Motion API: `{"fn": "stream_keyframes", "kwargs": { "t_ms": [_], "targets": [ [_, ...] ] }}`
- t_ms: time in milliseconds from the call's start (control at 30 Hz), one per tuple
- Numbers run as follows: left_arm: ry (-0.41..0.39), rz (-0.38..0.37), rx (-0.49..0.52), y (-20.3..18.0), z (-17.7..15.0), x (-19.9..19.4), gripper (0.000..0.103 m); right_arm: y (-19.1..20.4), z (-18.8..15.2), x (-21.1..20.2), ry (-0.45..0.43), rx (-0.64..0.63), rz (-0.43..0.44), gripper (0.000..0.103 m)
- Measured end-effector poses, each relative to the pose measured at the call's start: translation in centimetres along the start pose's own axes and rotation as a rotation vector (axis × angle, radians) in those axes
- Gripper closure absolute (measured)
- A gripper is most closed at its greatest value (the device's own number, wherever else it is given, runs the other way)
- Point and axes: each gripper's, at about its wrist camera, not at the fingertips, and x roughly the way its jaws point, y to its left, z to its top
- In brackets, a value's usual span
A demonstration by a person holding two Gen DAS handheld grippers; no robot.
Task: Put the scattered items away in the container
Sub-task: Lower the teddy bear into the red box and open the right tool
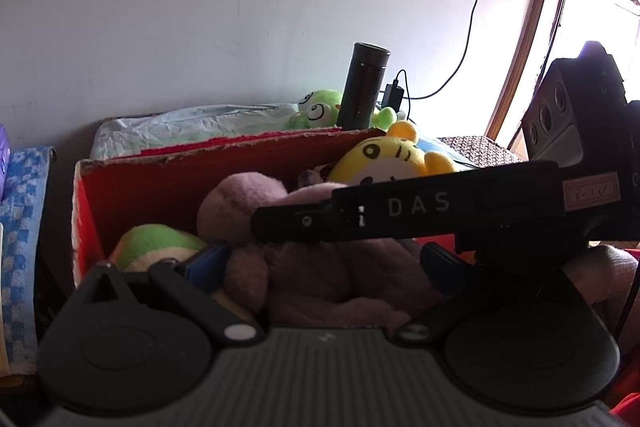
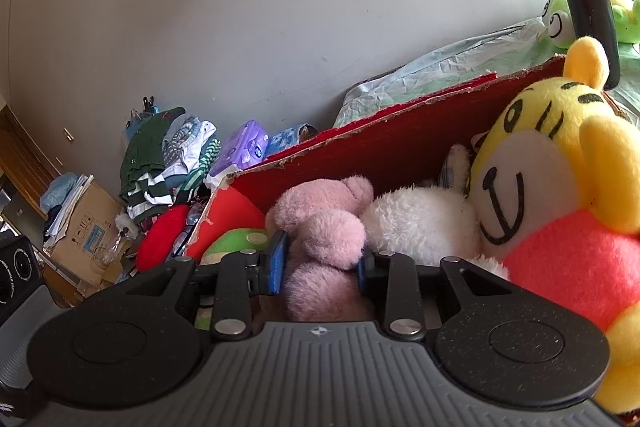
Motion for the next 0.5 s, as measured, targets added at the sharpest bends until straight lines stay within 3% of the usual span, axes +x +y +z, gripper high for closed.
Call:
{"fn": "stream_keyframes", "kwargs": {
  "t_ms": [300,367,433,500],
  "targets": [
    [-0.036,-0.002,-0.079,0.1,0.8,-1.9,0.002,0.3,0.5,-2.4,-0.057,0.045,0.045,0.062],
    [-0.053,0.009,-0.104,0.1,1.1,-2.6,0.002,0.6,0.7,-3.7,-0.099,0.037,0.026,0.055],
    [-0.067,0.036,-0.106,-0.3,1.3,-3.3,0.001,0.7,0.8,-5.0,-0.152,0.034,0.001,0.039],
    [-0.079,0.064,-0.105,-1.0,1.6,-3.9,0.001,0.5,0.8,-6.3,-0.183,0.041,-0.01,0.039]
  ]
}}
